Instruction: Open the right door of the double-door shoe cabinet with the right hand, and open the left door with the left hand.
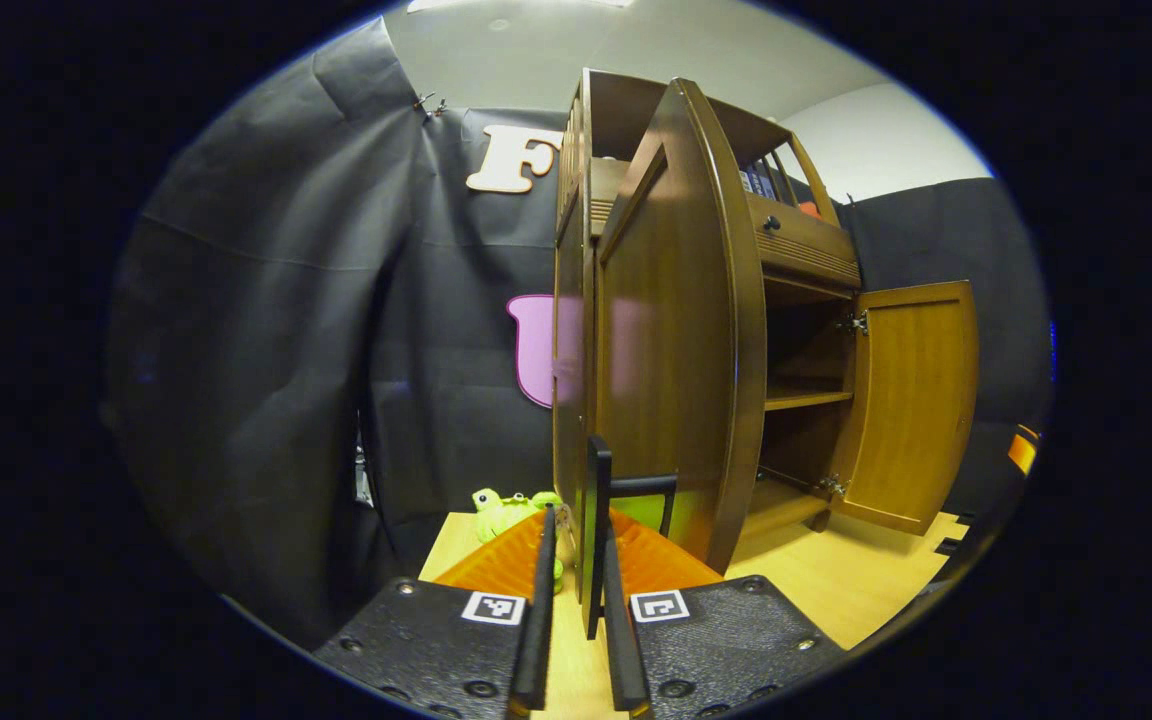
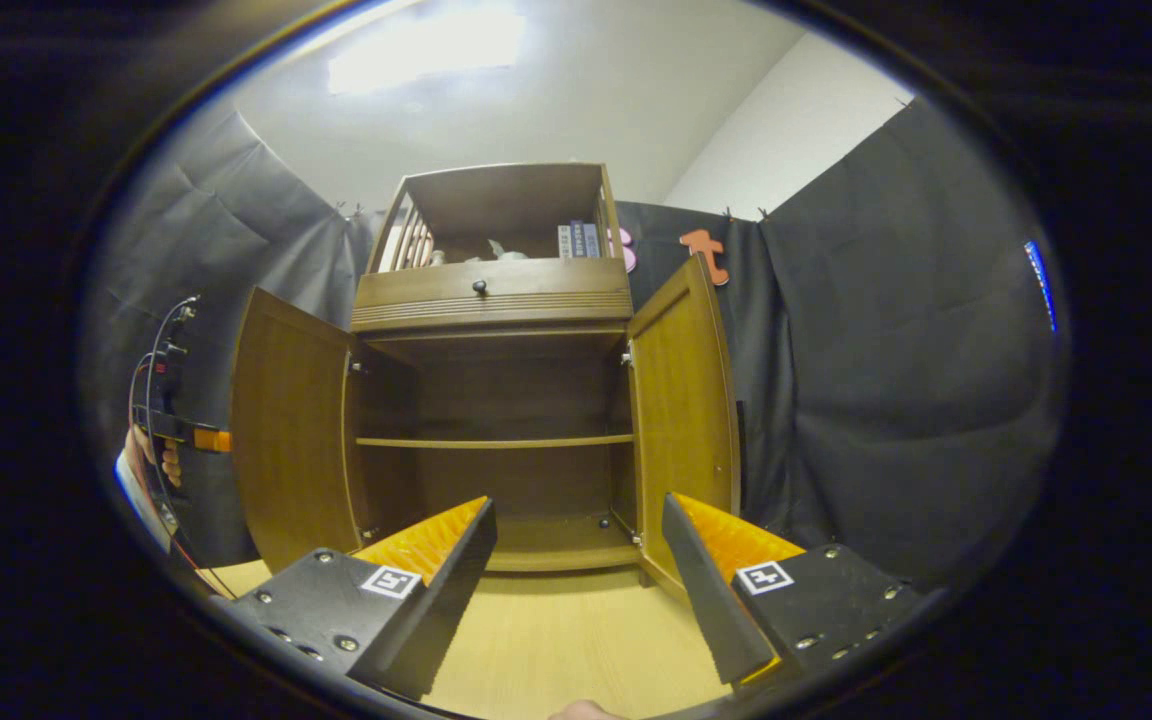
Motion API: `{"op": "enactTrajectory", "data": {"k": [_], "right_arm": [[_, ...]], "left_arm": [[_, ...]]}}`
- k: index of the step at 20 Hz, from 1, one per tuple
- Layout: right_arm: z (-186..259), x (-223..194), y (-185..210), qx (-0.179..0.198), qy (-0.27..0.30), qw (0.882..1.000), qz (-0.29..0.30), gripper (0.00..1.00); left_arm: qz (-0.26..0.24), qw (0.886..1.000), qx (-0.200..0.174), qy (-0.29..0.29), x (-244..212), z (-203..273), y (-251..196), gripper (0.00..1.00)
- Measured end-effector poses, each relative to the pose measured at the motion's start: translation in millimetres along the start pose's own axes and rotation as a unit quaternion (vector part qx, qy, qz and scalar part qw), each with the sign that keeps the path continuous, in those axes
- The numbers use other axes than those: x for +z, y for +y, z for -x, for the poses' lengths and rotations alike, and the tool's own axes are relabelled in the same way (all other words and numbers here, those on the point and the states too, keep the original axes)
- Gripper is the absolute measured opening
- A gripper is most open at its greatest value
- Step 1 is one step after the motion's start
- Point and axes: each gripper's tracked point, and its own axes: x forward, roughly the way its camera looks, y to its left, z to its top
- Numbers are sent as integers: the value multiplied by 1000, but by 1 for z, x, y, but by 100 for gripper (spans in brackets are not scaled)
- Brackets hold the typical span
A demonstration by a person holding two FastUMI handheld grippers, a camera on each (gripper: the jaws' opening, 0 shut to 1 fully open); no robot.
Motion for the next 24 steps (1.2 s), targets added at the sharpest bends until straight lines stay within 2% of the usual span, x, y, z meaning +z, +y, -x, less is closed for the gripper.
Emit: {"op": "enactTrajectory", "data": {"k": [6, 9, 12, 15, 18, 22, 24], "right_arm": [[1, -2, 1, 8, 5, 1000, 10, 97], [3, -3, 4, 21, 12, 1000, -1, 98], [5, 2, 3, 25, 9, 1000, 2, 99], [4, -1, 4, 24, 10, 1000, 9, 99], [4, -3, 3, 24, 15, 1000, 9, 98], [2, 0, 1, 14, 10, 1000, 6, 99], [3, 4, -7, 10, 6, 1000, 5, 99]], "left_arm": [[-9, 999, 33, 10, 0, 7, 2, 31], [-16, 998, 56, 15, 3, 22, 4, 46], [-27, 996, 89, 8, 13, 37, 7, 54], [-42, 991, 125, 2, 20, 52, 2, 76], [-61, 988, 144, -15, 31, 65, -7, 80], [-60, 986, 151, -30, 45, 78, -24, 99], [-58, 985, 157, -36, 51, 86, -31, 99]]}}
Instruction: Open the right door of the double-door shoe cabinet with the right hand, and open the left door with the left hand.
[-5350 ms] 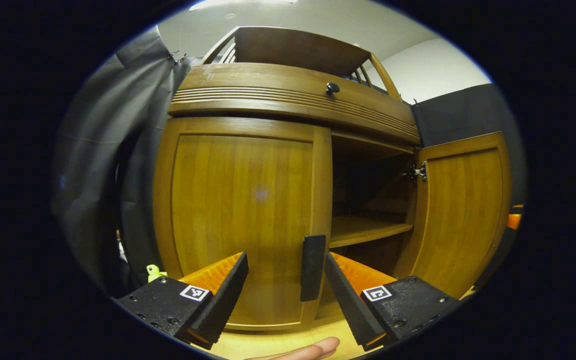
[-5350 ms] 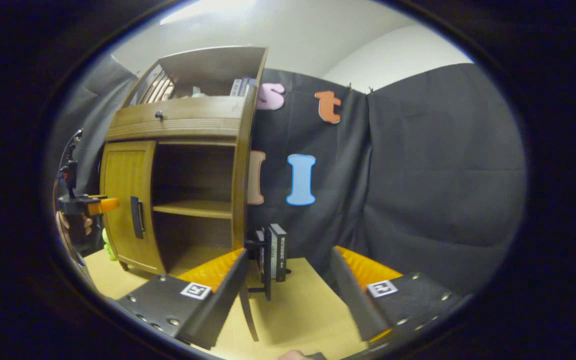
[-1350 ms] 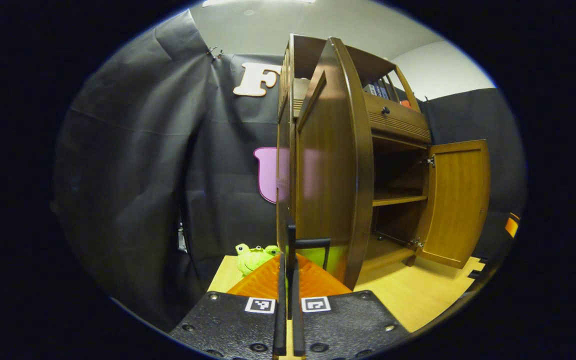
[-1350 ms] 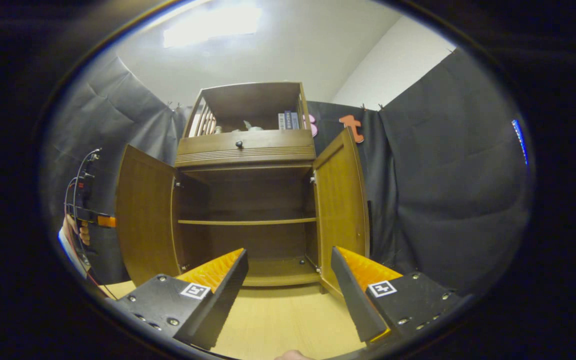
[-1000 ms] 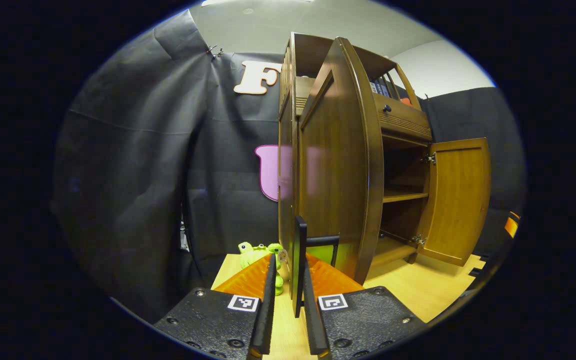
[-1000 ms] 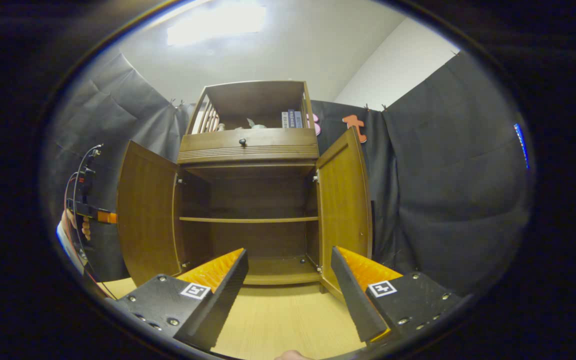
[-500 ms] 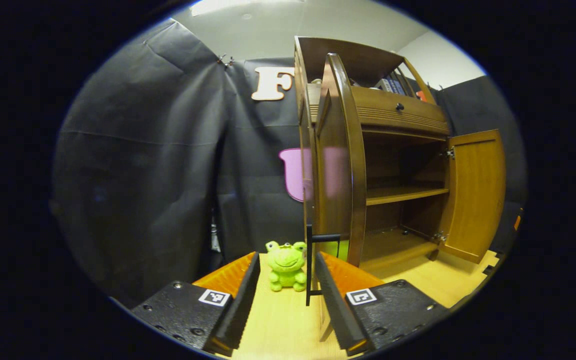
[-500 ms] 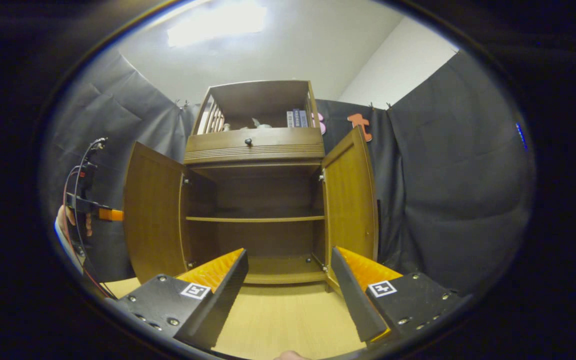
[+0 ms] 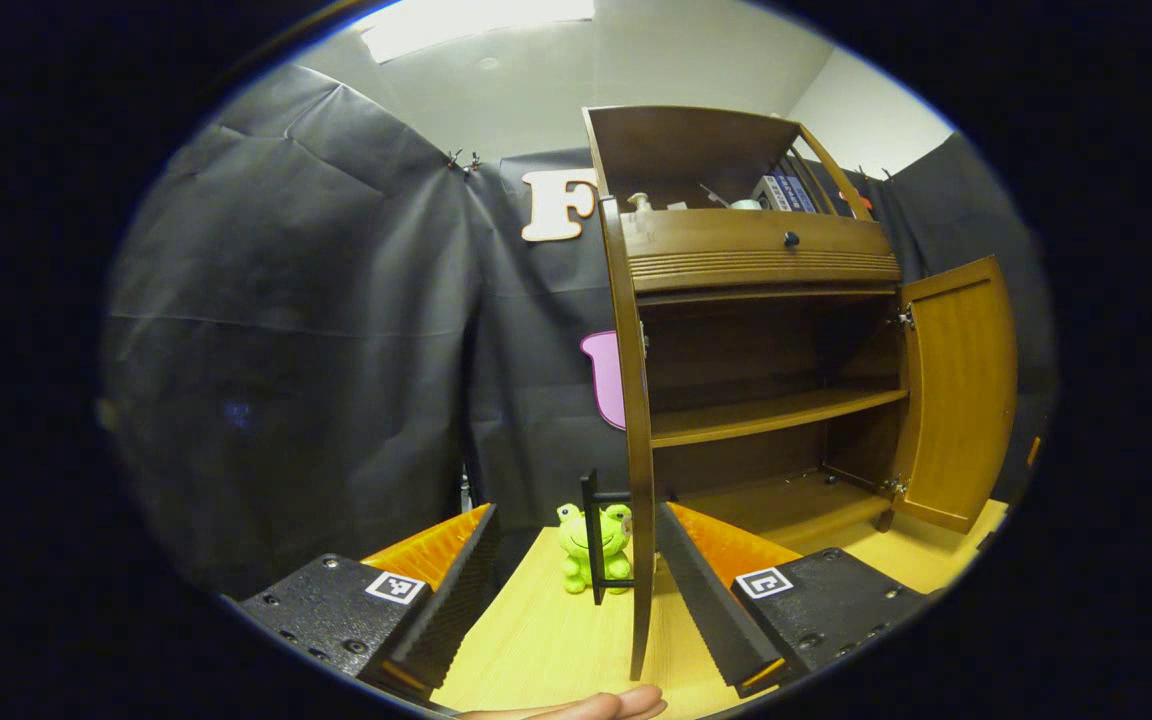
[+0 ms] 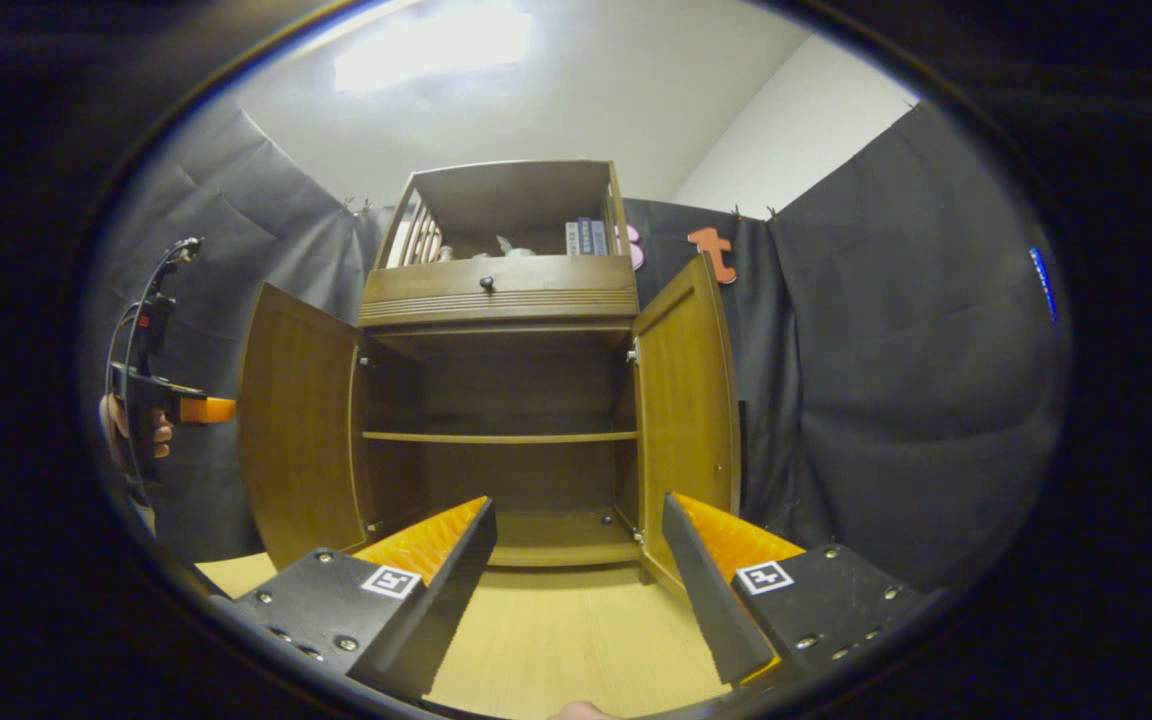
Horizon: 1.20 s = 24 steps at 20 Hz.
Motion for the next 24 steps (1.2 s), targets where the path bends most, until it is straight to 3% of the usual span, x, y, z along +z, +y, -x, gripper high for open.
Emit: {"op": "enactTrajectory", "data": {"k": [5, 15, 24], "right_arm": [[4, 6, -23, -18, -8, 1000, -9, 98], [8, 10, -57, -48, -12, 999, -18, 99], [-3, 6, -48, -23, -16, 999, -21, 99]], "left_arm": [[12, 999, -16, -25, 27, 19, -33, 99], [10, 997, -69, -21, 24, 20, -122, 99], [5, 994, -104, -27, 14, 10, -216, 99]]}}
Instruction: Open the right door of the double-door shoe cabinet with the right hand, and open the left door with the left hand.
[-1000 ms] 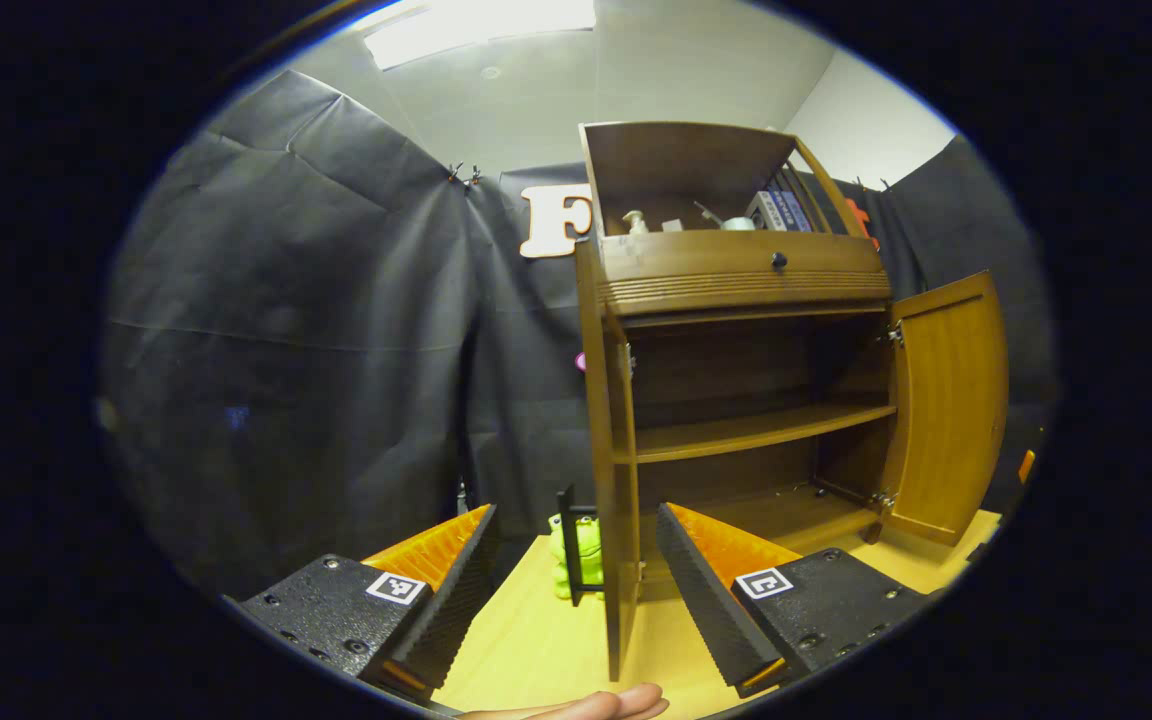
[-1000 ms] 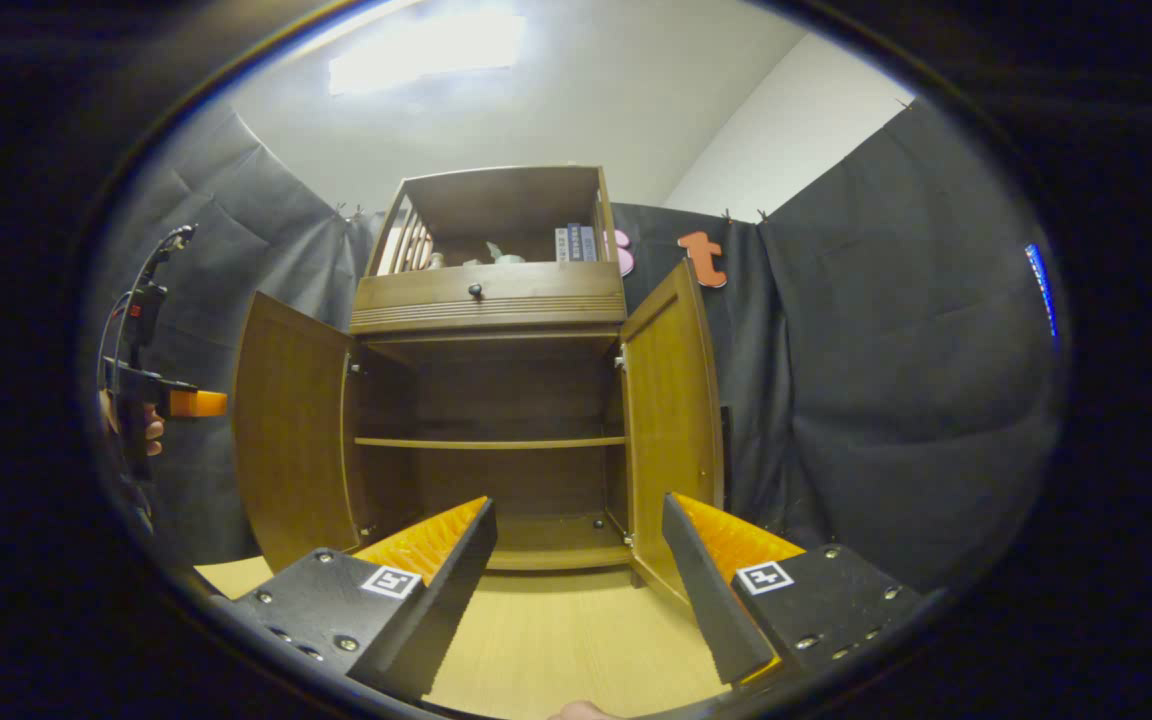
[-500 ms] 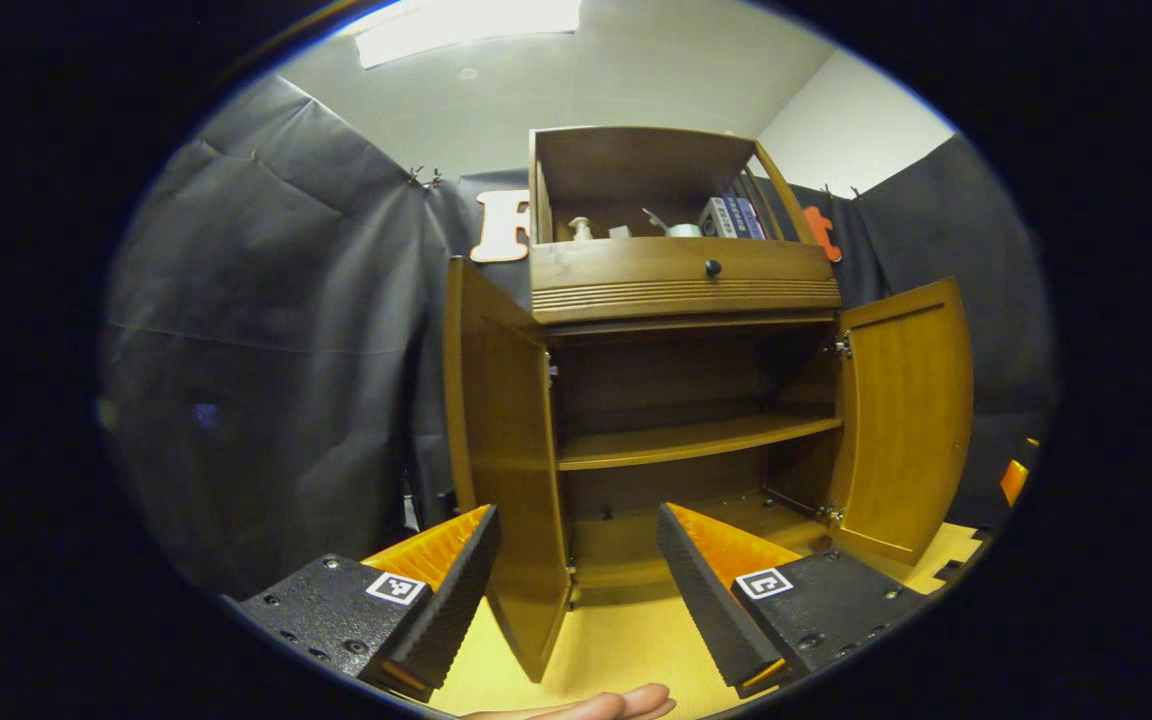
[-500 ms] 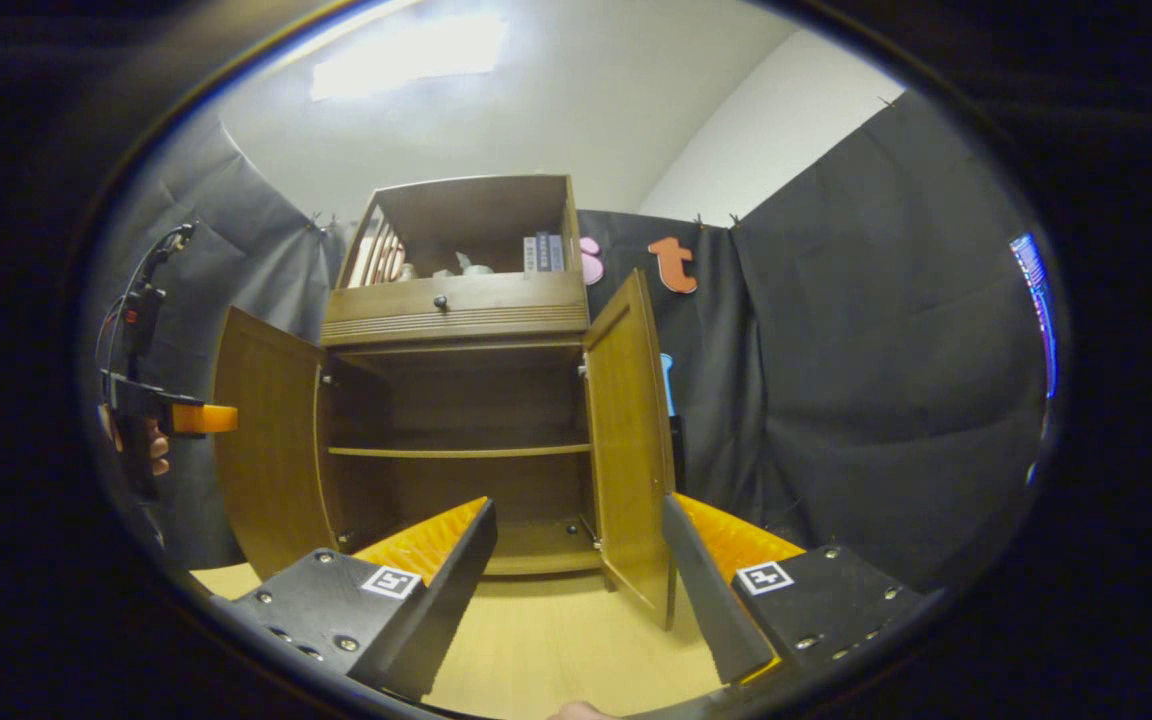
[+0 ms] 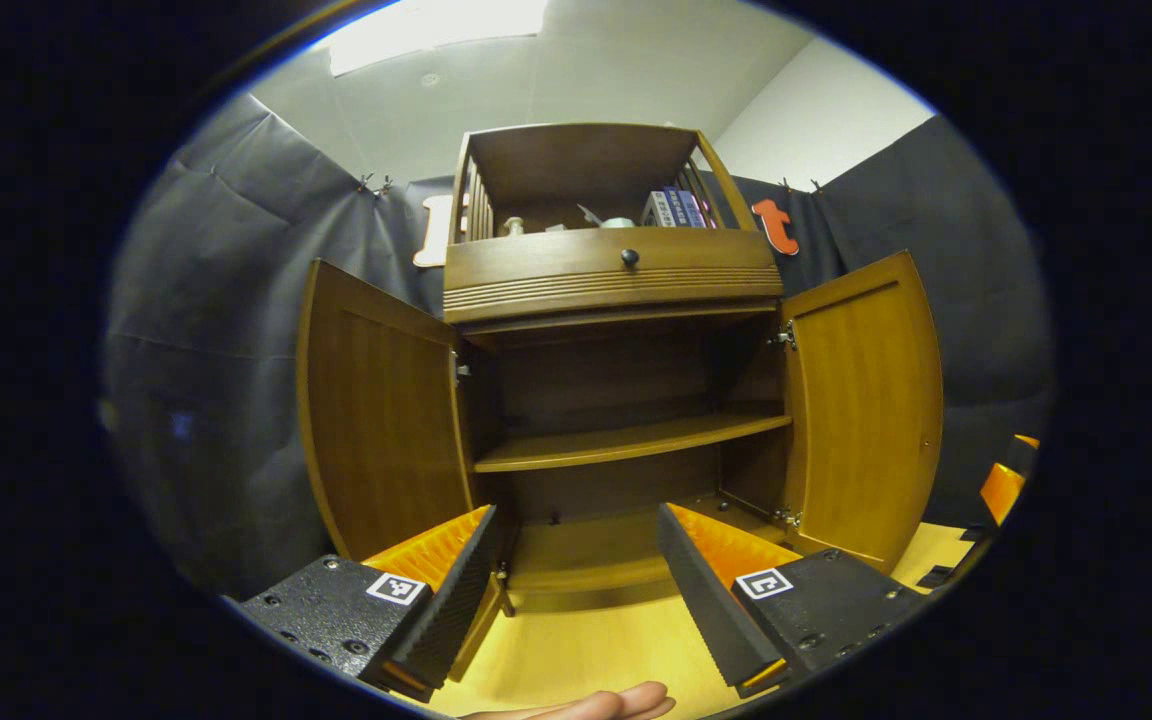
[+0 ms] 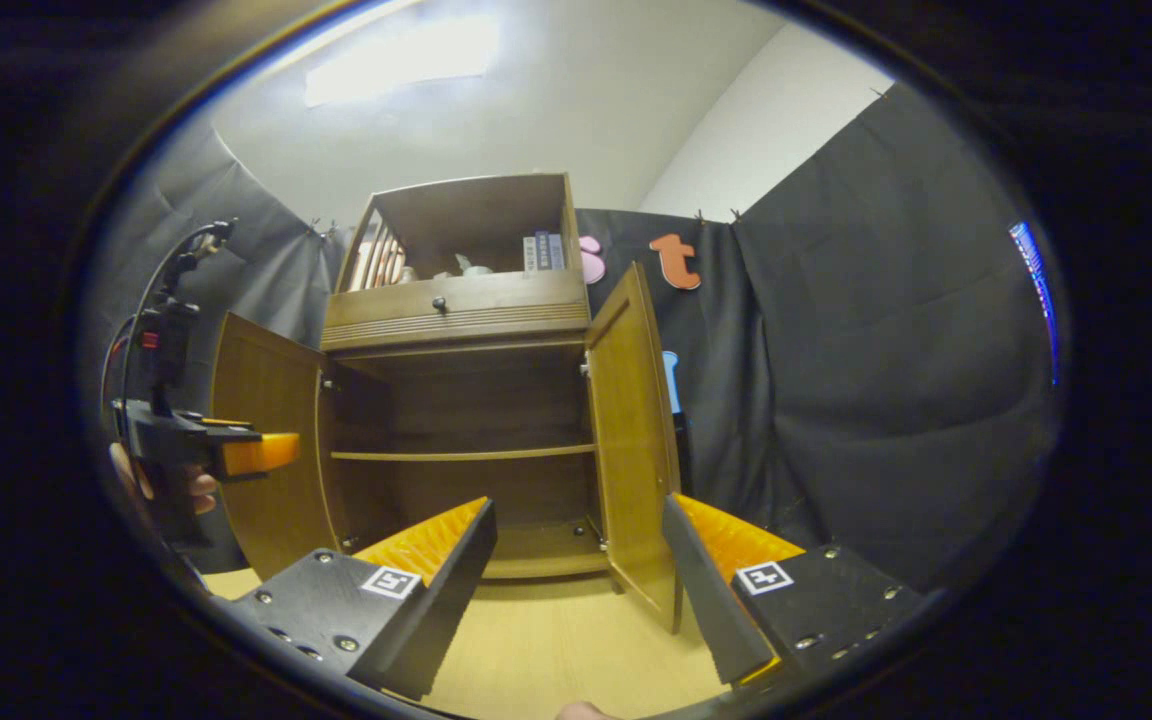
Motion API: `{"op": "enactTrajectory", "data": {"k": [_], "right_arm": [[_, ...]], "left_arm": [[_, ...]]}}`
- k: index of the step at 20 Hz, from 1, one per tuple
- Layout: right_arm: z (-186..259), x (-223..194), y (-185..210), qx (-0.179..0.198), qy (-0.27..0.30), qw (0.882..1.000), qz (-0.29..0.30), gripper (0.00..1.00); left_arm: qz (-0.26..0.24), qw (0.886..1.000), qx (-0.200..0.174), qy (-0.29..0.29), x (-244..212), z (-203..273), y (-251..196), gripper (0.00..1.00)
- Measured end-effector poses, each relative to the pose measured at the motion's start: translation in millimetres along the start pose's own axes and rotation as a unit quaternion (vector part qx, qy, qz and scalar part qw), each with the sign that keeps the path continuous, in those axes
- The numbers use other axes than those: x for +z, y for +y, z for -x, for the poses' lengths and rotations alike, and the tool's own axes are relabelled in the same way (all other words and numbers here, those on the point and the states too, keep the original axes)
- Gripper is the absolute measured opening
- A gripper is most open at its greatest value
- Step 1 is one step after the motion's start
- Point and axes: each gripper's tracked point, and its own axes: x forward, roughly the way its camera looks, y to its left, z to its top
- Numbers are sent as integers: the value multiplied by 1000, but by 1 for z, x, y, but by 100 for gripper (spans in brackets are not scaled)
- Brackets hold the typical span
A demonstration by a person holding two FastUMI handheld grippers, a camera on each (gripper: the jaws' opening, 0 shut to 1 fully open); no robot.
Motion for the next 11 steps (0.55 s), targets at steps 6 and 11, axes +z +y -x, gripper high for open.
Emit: {"op": "enactTrajectory", "data": {"k": [6, 11], "right_arm": [[-9, -15, 9, 6, 19, 999, 29, 99], [-13, -27, 32, 31, 33, 998, 53, 99]], "left_arm": [[12, 1000, -10, 15, -15, -10, -29, 99], [19, 999, -20, 19, -23, -12, -49, 99]]}}
